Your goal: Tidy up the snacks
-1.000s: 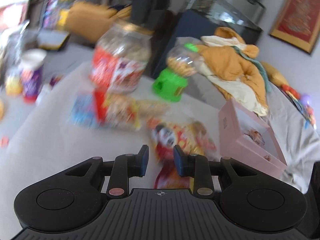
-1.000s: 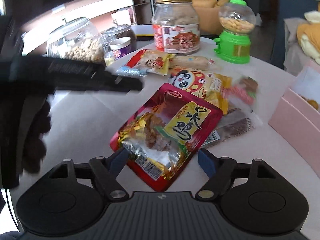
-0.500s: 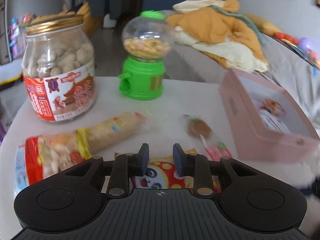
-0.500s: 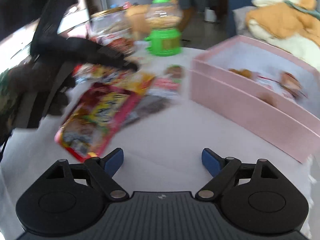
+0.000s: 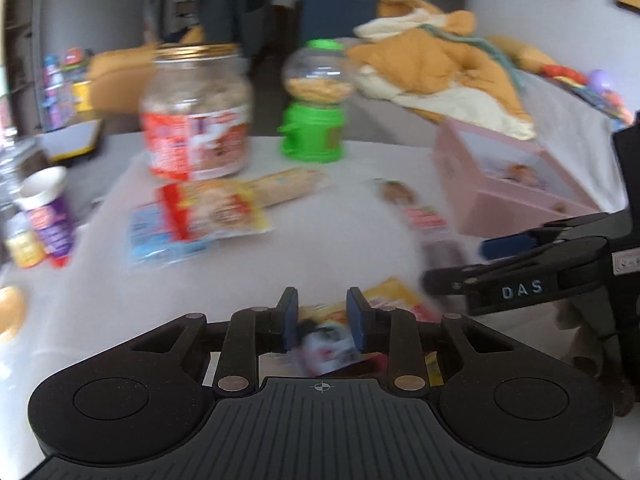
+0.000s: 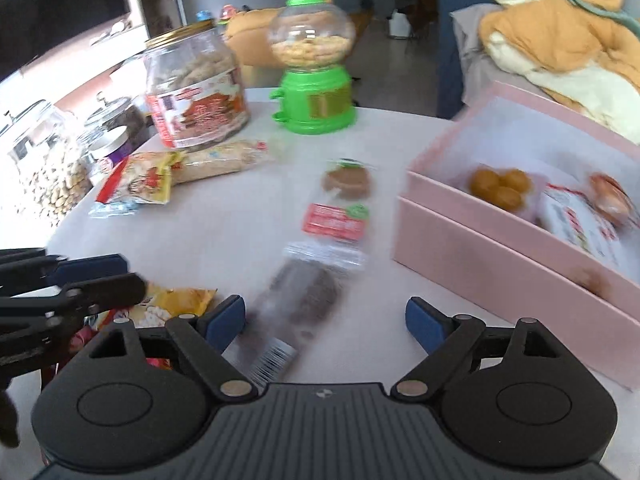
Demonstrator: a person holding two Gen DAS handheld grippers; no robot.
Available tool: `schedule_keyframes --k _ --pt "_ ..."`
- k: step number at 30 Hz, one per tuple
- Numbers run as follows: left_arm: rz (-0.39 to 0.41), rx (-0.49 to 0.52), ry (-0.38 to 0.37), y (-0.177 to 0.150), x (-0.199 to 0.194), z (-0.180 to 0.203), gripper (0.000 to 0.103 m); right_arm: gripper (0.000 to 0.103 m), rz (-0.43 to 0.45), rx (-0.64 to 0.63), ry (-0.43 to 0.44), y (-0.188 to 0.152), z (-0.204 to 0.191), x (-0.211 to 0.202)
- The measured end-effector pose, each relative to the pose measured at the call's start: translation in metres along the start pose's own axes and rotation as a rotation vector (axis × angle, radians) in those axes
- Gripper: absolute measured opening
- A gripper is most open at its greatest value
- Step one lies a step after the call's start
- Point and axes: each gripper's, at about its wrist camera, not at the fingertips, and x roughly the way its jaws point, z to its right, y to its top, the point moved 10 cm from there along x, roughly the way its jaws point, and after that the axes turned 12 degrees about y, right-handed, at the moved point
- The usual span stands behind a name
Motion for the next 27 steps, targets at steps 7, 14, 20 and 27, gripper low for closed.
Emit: schedule_keyframes --k 7,14,20,27 --pt "-0.08 -0.128 0.099 -0.015 -0.001 -0.054 0.031 0.042 -0.009 -0.123 -0.057 -0.013 -0.018 -0.012" --pt "-0.136 -0.213 -0.109 -0.018 -0.008 -0.019 0.029 0.042 0.008 -0.098 -0.072 -0.045 0.008 -0.054" --pt "-0.115 -0.206 -0.182 0.008 0.006 0.024 0.031 0.047 0.037 -0.063 -0.079 -0.065 0.024 -0.077" --pt "0.013 -0.11 -0.119 0.046 -0.009 0.049 0.032 0.077 0.074 -0.031 -0.116 -0.073 0.036 -0.083"
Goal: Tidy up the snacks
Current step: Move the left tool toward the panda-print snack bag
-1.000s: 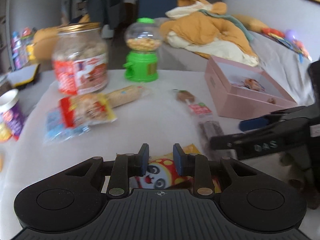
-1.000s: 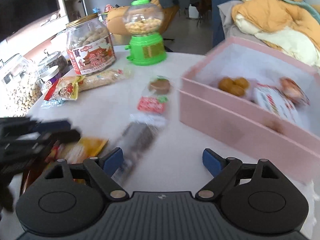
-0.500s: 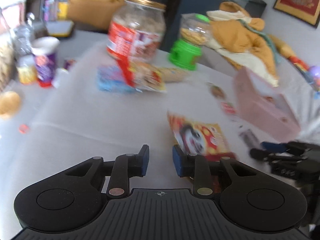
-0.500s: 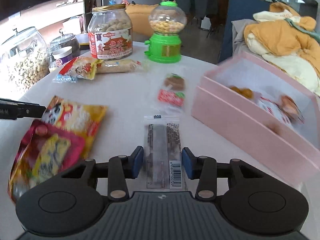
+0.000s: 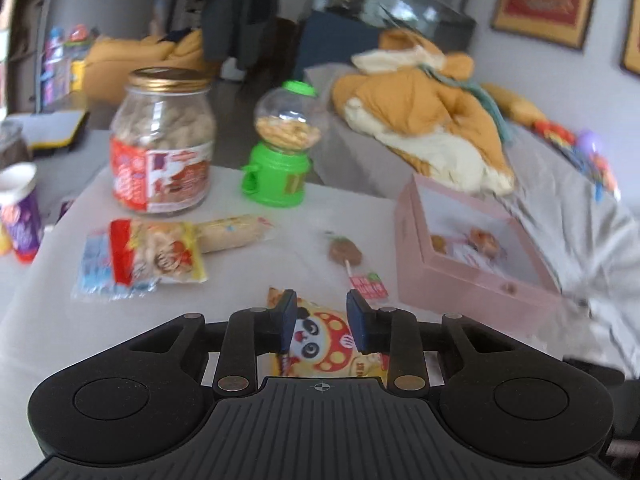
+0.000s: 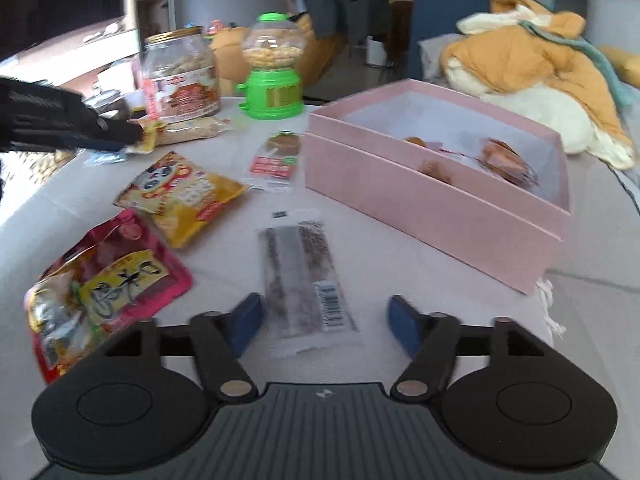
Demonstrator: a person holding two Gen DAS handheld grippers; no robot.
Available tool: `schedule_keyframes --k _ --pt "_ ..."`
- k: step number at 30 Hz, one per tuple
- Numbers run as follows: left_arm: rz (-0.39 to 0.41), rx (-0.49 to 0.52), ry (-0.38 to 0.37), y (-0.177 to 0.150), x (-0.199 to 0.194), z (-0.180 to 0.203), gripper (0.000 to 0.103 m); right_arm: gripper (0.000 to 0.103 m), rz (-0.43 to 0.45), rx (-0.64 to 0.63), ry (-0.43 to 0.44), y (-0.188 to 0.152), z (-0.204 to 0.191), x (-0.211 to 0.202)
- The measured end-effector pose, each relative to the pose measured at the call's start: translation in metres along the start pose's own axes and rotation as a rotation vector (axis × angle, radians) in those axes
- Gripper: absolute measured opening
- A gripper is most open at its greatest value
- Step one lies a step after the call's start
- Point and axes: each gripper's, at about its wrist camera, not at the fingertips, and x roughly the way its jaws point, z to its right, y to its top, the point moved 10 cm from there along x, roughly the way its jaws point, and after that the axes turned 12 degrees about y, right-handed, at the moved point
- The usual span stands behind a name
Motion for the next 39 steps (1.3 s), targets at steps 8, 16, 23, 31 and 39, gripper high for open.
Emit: schedule_keyframes --k 8,16,23,31,39 --pt "-0.153 -0.136 0.046 -0.03 0.004 -0.012 0.032 0.089 -0.012 0.007 0.0 -0.002 0.001 0.002" --pt "-0.291 -0.296 -0.03 -0.041 0.034 -0.004 0.032 0.093 -0.017 0.01 0.007 -0.002 0.001 0.004" --pt "-0.191 -0.287 0.083 -0.012 0.067 -0.012 0.033 0.095 -0.019 0.011 0.0 -0.002 0.001 0.004" --pt "0.032 -0.241 0.213 0.031 0.044 -0.041 0.033 0.096 -0.02 0.012 0.002 -0.002 0.001 0.005" --pt "-0.038 -0.026 0.104 0.055 0.103 0.003 0.033 0.102 -0.032 0.008 0.012 -0.003 -0.001 0.008"
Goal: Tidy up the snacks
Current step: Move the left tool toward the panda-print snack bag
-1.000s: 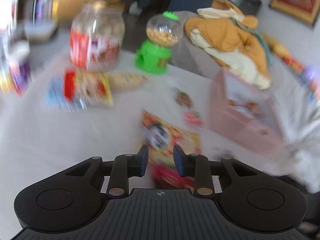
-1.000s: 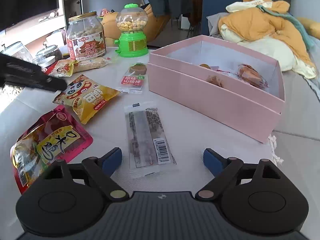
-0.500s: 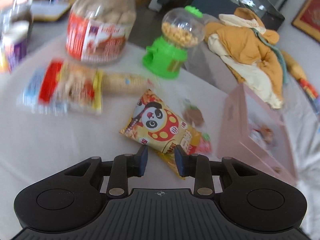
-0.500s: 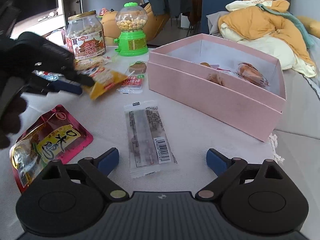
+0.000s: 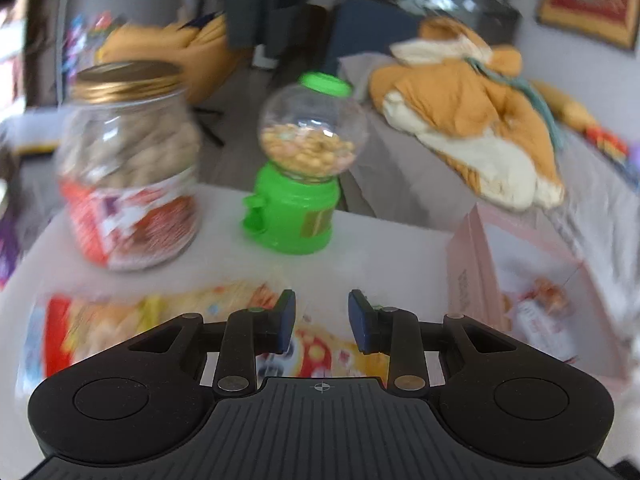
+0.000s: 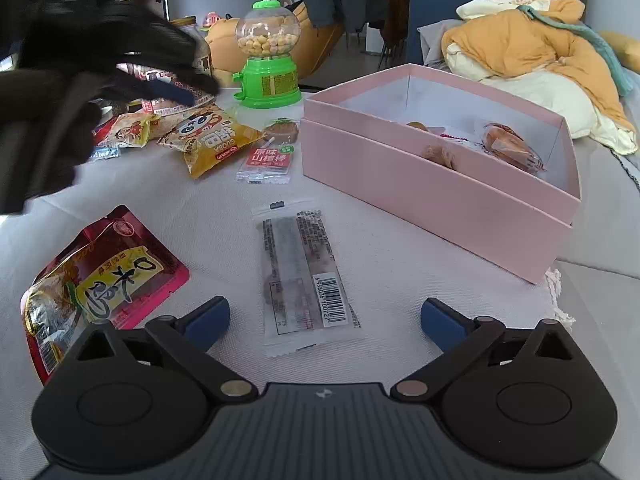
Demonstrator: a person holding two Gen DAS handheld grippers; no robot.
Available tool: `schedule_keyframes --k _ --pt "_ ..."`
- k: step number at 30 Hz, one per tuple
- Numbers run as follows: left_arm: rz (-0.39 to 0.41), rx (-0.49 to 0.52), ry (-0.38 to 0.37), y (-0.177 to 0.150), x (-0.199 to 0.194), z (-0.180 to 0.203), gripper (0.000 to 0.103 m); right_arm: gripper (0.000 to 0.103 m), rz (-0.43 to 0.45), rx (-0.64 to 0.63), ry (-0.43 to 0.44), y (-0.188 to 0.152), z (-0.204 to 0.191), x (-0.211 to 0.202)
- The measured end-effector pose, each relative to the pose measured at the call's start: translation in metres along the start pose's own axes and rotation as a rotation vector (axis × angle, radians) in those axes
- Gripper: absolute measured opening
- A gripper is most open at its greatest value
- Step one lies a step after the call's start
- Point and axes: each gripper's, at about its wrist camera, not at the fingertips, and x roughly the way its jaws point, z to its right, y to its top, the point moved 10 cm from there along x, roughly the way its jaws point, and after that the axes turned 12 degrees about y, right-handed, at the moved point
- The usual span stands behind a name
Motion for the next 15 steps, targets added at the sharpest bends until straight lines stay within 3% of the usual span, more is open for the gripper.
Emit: schedule_keyframes --k 3,6,8,15 --pt "-0.075 0.077 -0.075 -0.018 0.01 0.016 0.032 0.103 -0.001 0.003 -0.011 0.0 0.0 0.0" --pt "-0.088 0.185 -0.157 -0.039 -0.009 0.022 0.03 0.103 -0.009 0.003 -0.006 0.001 0.0 0.0" --pt "-0.089 0.2 -0.174 -0.048 -0.024 0.012 0.029 0.103 -0.025 -0.001 0.003 0.003 0.0 0.002" --pt "0.007 -0.039 -0.109 -0.041 -0.083 -0.066 0.029 0.102 -0.025 -0.044 0.139 0.049 -0.043 0.012"
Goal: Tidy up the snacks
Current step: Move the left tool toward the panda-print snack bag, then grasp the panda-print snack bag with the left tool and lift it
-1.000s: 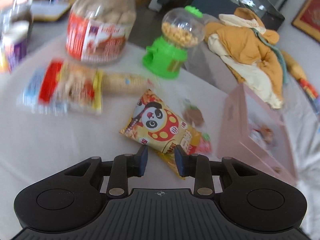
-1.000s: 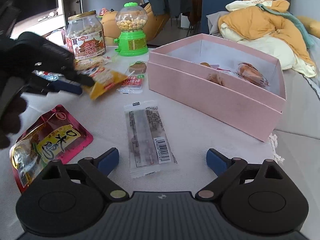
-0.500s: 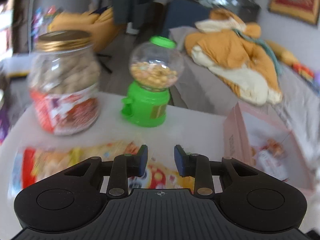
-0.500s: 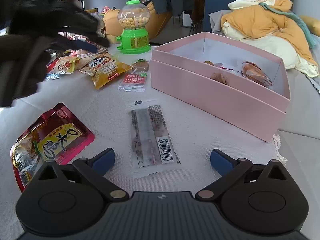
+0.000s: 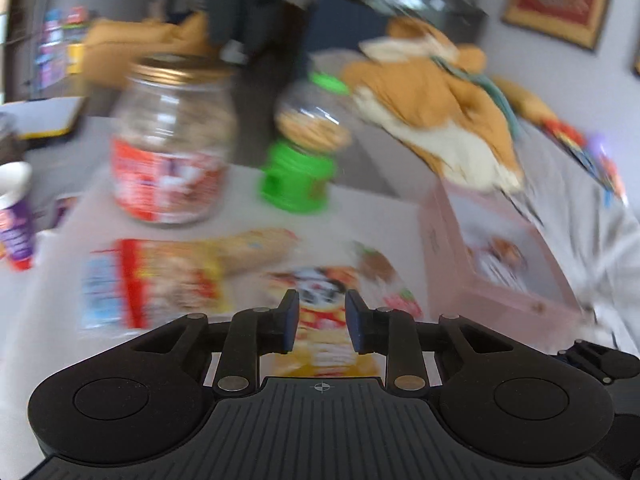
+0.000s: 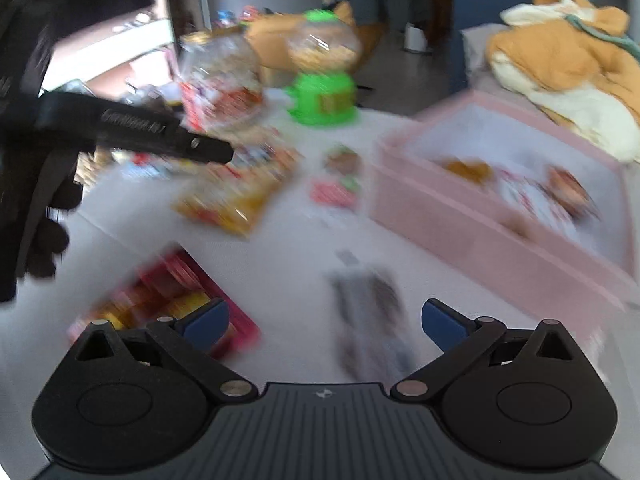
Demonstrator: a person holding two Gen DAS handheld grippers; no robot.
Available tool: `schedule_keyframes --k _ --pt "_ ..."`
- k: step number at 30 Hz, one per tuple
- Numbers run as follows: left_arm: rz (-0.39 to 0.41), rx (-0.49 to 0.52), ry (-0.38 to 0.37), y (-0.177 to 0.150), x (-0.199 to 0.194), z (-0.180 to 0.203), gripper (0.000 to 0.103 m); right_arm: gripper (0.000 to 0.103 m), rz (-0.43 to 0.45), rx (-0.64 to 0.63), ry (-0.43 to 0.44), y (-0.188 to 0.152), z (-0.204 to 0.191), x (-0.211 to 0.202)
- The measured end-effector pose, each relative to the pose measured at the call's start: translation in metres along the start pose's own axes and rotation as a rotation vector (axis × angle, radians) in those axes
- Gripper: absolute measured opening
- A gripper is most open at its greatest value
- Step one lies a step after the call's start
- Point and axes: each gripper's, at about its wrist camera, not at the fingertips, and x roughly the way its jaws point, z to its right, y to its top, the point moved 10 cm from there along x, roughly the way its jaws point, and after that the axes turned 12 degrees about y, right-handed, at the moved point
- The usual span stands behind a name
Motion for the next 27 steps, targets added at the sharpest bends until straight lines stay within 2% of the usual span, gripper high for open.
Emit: schedule_keyframes --k 2,4,6,9,10,12,14,16,19,21,23,25,27 --pt "0.003 0.007 0.034 0.001 -0.003 -0.009 0.029 0.102 0.012 0.016 0.019 0.019 -0.008 0.008" --pt "0.007 0.035 0.09 0.0 -0.002 -0.011 0.029 0.102 0.024 0.029 0.005 0.03 -0.011 0.013" --pt "0.021 0.081 0.113 0.0 -0.002 0.0 0.029 0.102 0.035 0.011 -0.036 0.032 -0.011 0.016" --pt "0.041 0.174 0.111 0.0 0.008 0.031 0.03 0.102 0.036 -0.037 -0.115 0.018 -0.003 0.013" --pt "0.041 0.217 0.136 -0.001 0.014 0.039 0.034 0.102 0.032 -0.045 -0.133 0.012 0.003 0.009" --pt "0.016 0.31 0.225 -0.009 0.031 0.055 0.032 0.102 0.015 -0.041 -0.162 -0.005 0.015 0.002" --pt "-0.024 0.344 0.243 -0.019 0.045 0.067 0.032 0.102 0.004 -0.004 -0.172 -0.017 0.029 -0.005" --pt "-0.018 0.372 0.257 -0.022 0.048 0.075 0.045 0.102 0.009 0.042 -0.177 -0.026 0.042 -0.013" --pt "-0.033 0.403 0.258 -0.026 0.05 0.084 0.055 0.102 0.027 0.1 -0.179 -0.037 0.058 -0.02" --pt "-0.044 0.418 0.256 -0.027 0.053 0.089 0.058 0.103 0.032 0.132 -0.159 -0.043 0.064 -0.02" --pt "-0.053 0.415 0.244 -0.026 0.058 0.089 0.063 0.103 0.041 0.119 -0.153 -0.044 0.062 -0.022" --pt "-0.057 0.394 0.217 -0.027 0.058 0.092 0.073 0.103 0.036 0.104 -0.153 -0.045 0.06 -0.02" --pt "-0.052 0.371 0.194 -0.027 0.058 0.092 0.076 0.103 0.033 0.096 -0.157 -0.044 0.058 -0.018"
